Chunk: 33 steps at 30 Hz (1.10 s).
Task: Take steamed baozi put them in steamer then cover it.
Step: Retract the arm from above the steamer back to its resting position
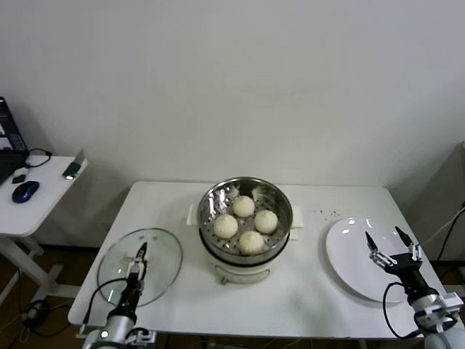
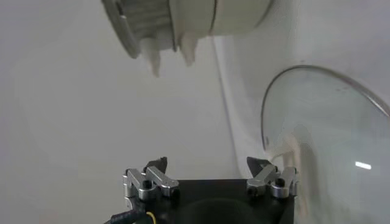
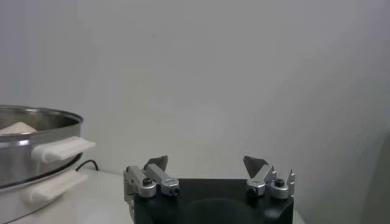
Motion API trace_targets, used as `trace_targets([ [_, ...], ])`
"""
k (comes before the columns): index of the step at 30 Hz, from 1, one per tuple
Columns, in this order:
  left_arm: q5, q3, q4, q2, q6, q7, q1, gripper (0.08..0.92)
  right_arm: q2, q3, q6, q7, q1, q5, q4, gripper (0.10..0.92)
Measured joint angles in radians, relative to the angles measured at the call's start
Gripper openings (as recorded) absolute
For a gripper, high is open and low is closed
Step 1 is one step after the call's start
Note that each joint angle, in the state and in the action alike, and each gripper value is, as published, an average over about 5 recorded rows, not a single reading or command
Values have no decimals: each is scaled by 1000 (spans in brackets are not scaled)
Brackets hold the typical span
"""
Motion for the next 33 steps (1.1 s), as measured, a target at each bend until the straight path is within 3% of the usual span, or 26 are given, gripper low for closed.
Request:
trace_targets([
  [28,21,1,255,13,-14,-44,-187,823,21,29,11,-12,-5,-50,2,823],
  [33,2,4,282,12,-21,-60,-213,750,27,33,14,-18,-5,-56,0,823],
])
